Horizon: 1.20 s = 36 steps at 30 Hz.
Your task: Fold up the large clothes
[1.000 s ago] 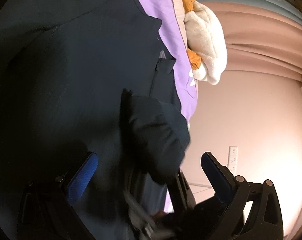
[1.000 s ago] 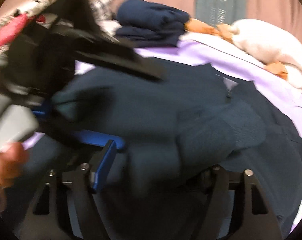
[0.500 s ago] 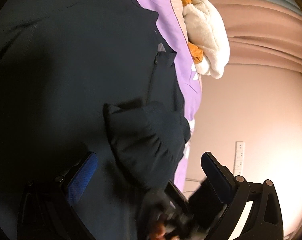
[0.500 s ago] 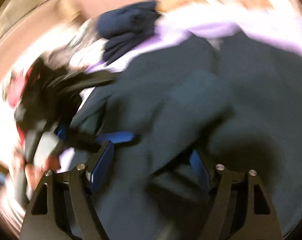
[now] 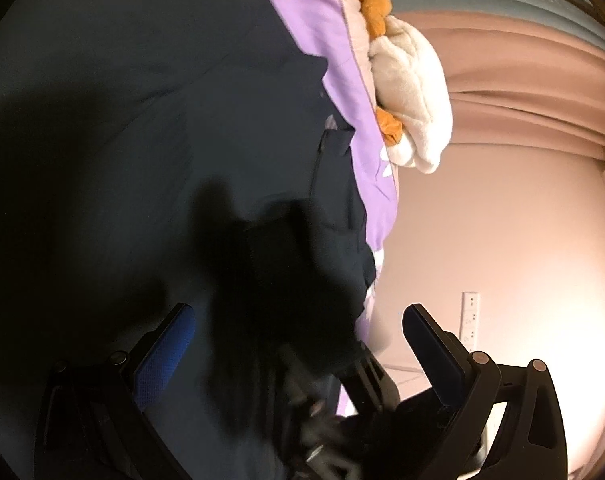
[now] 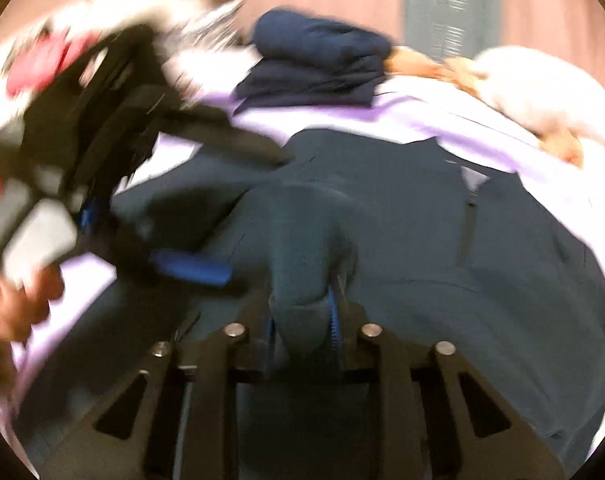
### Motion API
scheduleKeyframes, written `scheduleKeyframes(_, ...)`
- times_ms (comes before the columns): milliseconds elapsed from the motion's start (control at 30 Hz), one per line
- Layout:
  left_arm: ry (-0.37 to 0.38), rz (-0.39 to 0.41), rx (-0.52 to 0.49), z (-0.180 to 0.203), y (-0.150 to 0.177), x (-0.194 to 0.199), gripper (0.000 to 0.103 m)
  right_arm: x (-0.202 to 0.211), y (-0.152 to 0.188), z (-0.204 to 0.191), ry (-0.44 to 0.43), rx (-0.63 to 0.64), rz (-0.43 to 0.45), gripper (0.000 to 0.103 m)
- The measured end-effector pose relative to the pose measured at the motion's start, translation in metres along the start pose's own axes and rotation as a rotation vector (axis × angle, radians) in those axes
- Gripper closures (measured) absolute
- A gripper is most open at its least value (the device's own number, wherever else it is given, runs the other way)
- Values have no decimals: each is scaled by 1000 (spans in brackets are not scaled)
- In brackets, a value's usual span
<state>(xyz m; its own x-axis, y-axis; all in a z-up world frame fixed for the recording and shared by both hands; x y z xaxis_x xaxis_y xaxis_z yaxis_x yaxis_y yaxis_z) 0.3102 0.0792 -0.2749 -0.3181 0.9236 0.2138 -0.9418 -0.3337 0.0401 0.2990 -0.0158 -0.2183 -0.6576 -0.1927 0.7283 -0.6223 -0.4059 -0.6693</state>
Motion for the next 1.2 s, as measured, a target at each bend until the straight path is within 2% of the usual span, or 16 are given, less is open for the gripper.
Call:
scheduleKeyframes(33, -4, -4, 5, -2, 2, 0, 1, -1, 3, -4, 0, 17, -14, 55)
scheduleKeyframes(67, -11, -13, 13, -6, 5, -1, 1, -2, 6, -5, 8, 12, -30, 42)
scheduleKeyframes(200, -34, -38, 30, -16, 10, -9, 1, 21, 21, 26, -85, -140, -32, 43)
scheduleKeyframes(367, -38, -45, 27, -12, 9, -19, 1, 42, 45, 67, -136, -289, -32, 38)
scheduleKeyframes(533, -75, -11, 22, -13, 9, -23, 4, 64, 77, 95, -91, -406, -41, 38)
scheduleKeyframes(600, -85, 17, 12, -12, 8, -25, 18, 66, 90, 116, -74, -480, -47, 38)
scheduleKeyframes(667, -110, 28, -9, -12, 8, -27, 50, 67, 98, 134, -57, -532, -49, 37)
scheduleKeyframes(700, -130, 30, -23, -13, 7, -27, 58, 72, 105, 140, -51, -558, -49, 37)
scheduleKeyframes(733, -152, 27, -34, -13, 7, -28, 76, 74, 109, 144, -47, -574, -49, 37)
scheduleKeyframes(767, -172, 26, -43, -13, 7, -32, 87, 76, 115, 148, -40, -594, -50, 37)
scheduleKeyframes(833, -206, 38, -63, -9, 4, -34, 91, 84, 125, 154, -24, -619, -49, 37)
scheduleKeyframes(867, -224, 47, -88, -5, 2, -34, 98, 86, 128, 158, -16, -628, -45, 37)
scheduleKeyframes(933, -253, 84, -156, 13, -5, -34, 98, 88, 129, 166, 1, -645, -33, 37)
scheduleKeyframes(1100, -226, 167, -331, 67, -28, -27, 98, 102, 130, 195, 49, -708, 25, 37)
scheduleKeyframes(1200, -304, 148, -352, 65, -39, -33, 98, 104, 128, 217, 115, -742, 32, 37)
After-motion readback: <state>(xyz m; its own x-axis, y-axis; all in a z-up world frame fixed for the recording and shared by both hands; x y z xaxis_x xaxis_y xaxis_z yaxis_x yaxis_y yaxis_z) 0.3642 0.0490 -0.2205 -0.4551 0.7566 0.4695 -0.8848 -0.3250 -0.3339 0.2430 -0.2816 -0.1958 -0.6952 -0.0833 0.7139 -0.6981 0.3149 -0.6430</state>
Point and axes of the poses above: each gripper's, at about its wrist camera, not at the fingertips, and x roughly against the way its jaws point, z to its right, y to its underside, the point moved 1 cm from there along -x, roughly the way its jaws point, and after that the axes turned 11 degrees about y, right-handed, at the moved point
